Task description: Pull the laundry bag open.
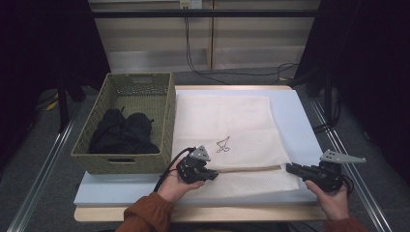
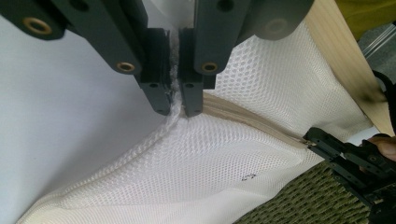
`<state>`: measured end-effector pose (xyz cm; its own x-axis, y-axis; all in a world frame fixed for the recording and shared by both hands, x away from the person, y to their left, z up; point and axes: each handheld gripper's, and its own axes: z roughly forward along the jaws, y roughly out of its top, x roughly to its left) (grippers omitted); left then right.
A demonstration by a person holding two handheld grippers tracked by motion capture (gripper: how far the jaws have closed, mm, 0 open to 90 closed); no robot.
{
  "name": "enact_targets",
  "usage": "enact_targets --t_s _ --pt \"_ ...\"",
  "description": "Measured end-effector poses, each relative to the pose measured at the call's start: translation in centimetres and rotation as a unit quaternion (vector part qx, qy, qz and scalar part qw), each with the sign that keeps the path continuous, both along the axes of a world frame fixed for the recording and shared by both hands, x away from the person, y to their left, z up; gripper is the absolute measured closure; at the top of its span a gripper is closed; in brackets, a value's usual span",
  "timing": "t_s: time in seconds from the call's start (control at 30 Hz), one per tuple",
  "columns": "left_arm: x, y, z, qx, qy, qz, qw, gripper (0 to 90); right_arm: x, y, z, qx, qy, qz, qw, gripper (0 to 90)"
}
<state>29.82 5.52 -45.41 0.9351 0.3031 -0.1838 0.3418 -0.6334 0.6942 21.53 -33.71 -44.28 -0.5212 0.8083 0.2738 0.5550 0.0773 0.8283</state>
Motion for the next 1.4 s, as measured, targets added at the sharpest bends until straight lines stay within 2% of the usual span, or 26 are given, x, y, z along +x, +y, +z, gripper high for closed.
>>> enact_targets --t_s 0.03,0.07,0.1,0.27,0.3,0.33,0.37,0.4,0.47,0.53,0.57,0.67,0.83,0.87,1.0,1.1,1.13,1.17,1.23,1.3,1.4 --pt "0.0 0.1 0.1 0.007 -0.004 -0.002 1.0 87.2 0.0 0.0 0.0 -0.002 0.0 -0.001 1.0 84.8" --pt "0.0 0.3 0.1 0.005 -0.007 -0.002 1.0 87.2 0.0 0.0 0.0 0.0 0.0 -0.001 1.0 84.9" --pt "0.0 0.5 0.2 0.003 0.0 0.0 1.0 87.2 0.0 0.0 0.0 0.001 -0.001 -0.002 1.0 84.9" --pt "-0.1 1.0 0.1 0.008 0.001 0.005 1.0 87.2 0.0 0.0 0.0 -0.002 0.002 0.001 1.0 84.9" --pt "-0.1 1.1 0.1 0.01 -0.001 -0.003 0.9999 87.1 0.0 0.0 0.0 -0.001 0.001 0.001 1.0 84.9" --pt "-0.2 1.2 0.1 0.014 -0.001 0.002 0.9999 87.1 0.0 0.1 0.0 0.001 0.0 0.002 1.0 84.9" --pt "-0.2 1.3 0.1 0.008 0.003 0.007 0.9999 87.1 0.0 0.0 0.0 0.0 0.0 0.0 1.0 84.9" --pt "-0.2 1.6 0.1 0.015 -0.003 0.009 0.9998 87.1 0.0 0.0 0.0 0.0 0.0 0.0 1.0 84.9" --pt "-0.1 1.8 0.0 0.001 0.004 0.014 0.9999 87.1 0.0 0.0 -0.1 0.002 0.0 0.001 1.0 84.9" --pt "0.0 1.8 0.1 0.008 -0.001 0.009 0.9999 87.2 0.0 0.1 -0.1 0.0 0.001 0.003 1.0 84.9" --pt "-0.1 1.8 0.1 0.001 0.004 0.012 0.9999 87.2 0.0 0.1 0.0 0.001 0.0 0.002 1.0 84.9" --pt "-0.1 2.1 0.3 0.008 0.0 0.009 0.9999 87.2 0.0 0.0 0.0 0.002 -0.001 0.004 1.0 84.9" --pt "-0.2 2.3 0.4 -0.007 0.006 0.017 0.9998 87.1 0.1 0.0 -0.1 0.004 0.003 0.004 1.0 84.9" --pt "-0.1 2.4 0.5 0.002 0.003 0.012 0.9999 87.2 0.1 0.1 0.0 0.002 0.001 0.001 1.0 84.9" --pt "-0.1 2.8 0.2 0.012 0.002 0.012 0.9999 87.2 0.1 0.1 0.0 0.001 0.002 0.002 1.0 84.9" --pt "-0.2 3.3 0.2 -0.001 0.004 0.026 0.9997 87.2 0.1 0.0 -0.1 0.004 0.004 0.002 1.0 84.9" --pt "-0.3 3.3 0.4 0.006 -0.001 0.018 0.9998 87.1 0.1 0.0 -0.1 0.004 0.003 0.001 1.0 84.9" --pt "-0.4 3.3 0.4 -0.003 0.002 0.022 0.9998 87.2 0.1 0.0 -0.1 0.003 0.002 0.0 1.0 84.9" --pt "-0.5 3.4 0.5 0.005 0.0 0.018 0.9998 87.2 0.1 0.0 -0.1 0.006 0.001 -0.002 1.0 84.9" --pt "-0.6 3.7 0.3 0.002 0.0 0.028 0.9996 87.2 0.1 -0.1 -0.1 0.007 0.002 0.0 1.0 84.9" --pt "-0.5 4.2 0.1 0.001 0.007 0.03 0.9995 87.2 0.1 -0.2 -0.2 0.004 0.001 -0.001 1.0 84.9"
